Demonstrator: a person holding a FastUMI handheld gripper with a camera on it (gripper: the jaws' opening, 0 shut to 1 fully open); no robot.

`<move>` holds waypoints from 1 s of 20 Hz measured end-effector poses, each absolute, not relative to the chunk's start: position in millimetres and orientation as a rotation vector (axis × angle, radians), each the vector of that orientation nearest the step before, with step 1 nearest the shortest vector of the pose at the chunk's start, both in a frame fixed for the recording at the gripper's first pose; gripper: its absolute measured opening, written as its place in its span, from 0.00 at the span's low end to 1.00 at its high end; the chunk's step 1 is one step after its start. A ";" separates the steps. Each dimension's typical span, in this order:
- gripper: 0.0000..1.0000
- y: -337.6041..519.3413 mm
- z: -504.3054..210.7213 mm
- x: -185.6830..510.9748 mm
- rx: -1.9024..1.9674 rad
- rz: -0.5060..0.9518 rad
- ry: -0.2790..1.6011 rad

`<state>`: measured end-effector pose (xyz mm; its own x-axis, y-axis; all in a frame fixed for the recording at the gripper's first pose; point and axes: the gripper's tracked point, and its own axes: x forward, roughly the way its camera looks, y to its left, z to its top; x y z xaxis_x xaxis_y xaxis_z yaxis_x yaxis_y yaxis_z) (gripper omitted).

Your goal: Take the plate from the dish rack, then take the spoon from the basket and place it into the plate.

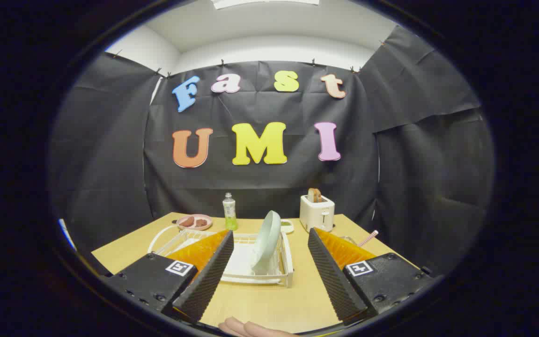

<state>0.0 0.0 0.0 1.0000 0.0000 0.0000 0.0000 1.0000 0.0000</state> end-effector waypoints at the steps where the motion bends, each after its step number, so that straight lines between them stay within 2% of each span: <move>1: 1.00 -0.7 0.1 0.5 0.000 0.001 0.000; 20: 1.00 -5.8 36.2 -3.7 -0.058 0.013 -0.017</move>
